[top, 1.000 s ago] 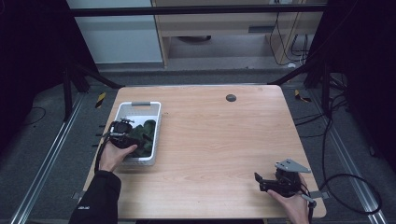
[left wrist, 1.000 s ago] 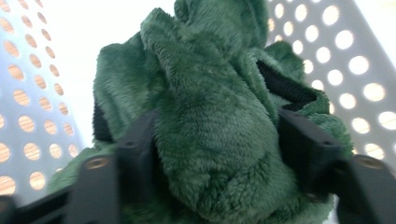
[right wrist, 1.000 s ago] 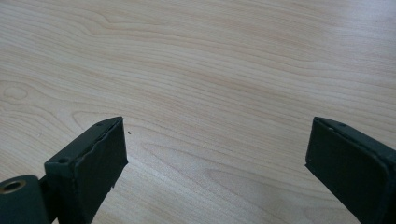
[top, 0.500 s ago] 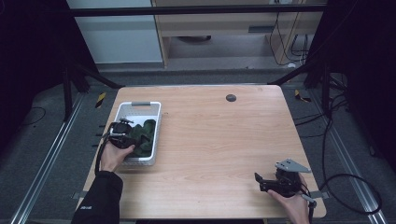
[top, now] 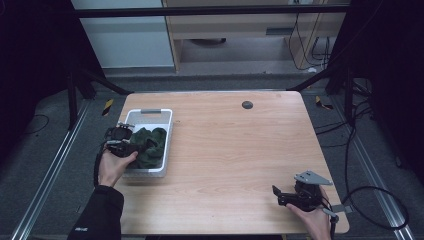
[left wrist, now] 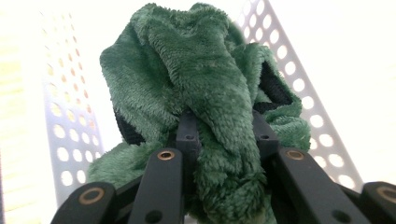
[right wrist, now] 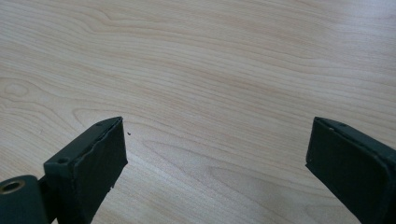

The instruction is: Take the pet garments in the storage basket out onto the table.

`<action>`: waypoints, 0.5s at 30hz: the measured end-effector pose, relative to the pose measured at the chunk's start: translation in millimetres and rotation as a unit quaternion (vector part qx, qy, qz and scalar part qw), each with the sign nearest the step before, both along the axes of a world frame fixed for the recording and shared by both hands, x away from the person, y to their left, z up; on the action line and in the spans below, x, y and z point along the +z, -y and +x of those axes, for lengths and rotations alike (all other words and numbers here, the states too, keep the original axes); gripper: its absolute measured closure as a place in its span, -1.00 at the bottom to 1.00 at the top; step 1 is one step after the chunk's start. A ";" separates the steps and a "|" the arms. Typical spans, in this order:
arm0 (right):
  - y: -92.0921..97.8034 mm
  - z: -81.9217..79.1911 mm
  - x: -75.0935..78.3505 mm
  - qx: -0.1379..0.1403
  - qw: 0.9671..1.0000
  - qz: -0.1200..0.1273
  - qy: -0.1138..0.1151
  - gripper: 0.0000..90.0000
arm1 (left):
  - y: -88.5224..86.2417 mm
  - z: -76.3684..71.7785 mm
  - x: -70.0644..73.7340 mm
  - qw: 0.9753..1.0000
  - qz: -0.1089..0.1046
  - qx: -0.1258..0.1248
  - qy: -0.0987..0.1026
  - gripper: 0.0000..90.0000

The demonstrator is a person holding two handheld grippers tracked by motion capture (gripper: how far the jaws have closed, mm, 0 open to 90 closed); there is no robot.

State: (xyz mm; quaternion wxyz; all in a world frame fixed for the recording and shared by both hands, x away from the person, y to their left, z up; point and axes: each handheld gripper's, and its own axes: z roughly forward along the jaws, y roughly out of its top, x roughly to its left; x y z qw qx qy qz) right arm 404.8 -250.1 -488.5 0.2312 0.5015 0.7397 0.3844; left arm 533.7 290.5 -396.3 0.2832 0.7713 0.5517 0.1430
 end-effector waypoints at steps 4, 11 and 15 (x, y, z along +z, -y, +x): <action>0.5 -0.1 0.1 -0.002 1.000 0.001 0.000 -0.89 | -2.5 -6.2 15.9 1.000 -0.003 -0.003 0.019 0.59; 1.2 0.0 0.0 -0.002 1.000 0.002 0.001 -0.89 | -2.6 -15.6 42.4 0.999 -0.009 -0.012 0.048 0.60; 1.1 -0.1 0.2 -0.001 1.000 0.002 0.002 -0.89 | 1.0 -21.0 53.5 0.998 -0.011 -0.020 0.061 0.60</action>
